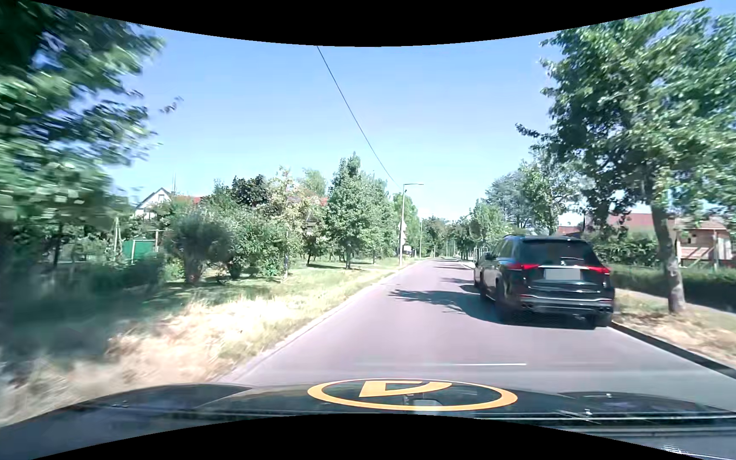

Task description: Follow the waypoints while adhering to traffic rules and regulations

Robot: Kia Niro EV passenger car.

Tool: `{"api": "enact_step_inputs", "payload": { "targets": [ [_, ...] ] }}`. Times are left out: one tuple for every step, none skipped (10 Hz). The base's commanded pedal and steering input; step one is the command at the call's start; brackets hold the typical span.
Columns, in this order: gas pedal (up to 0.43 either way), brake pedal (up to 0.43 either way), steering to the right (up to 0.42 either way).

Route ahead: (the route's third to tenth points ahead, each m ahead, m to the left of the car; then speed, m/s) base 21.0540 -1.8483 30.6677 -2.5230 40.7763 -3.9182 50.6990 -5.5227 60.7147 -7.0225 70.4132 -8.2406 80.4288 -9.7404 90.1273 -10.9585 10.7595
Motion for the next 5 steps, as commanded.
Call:
{"api": "enact_step_inputs", "payload": {
  "targets": [
    [0.209, 0.0, 0.021],
    [0.209, 0.0, 0.028],
    [0.209, 0.0, 0.033],
    [0.209, 0.0, 0.04],
    [0.197, 0.0, 0.047]
  ]
}}
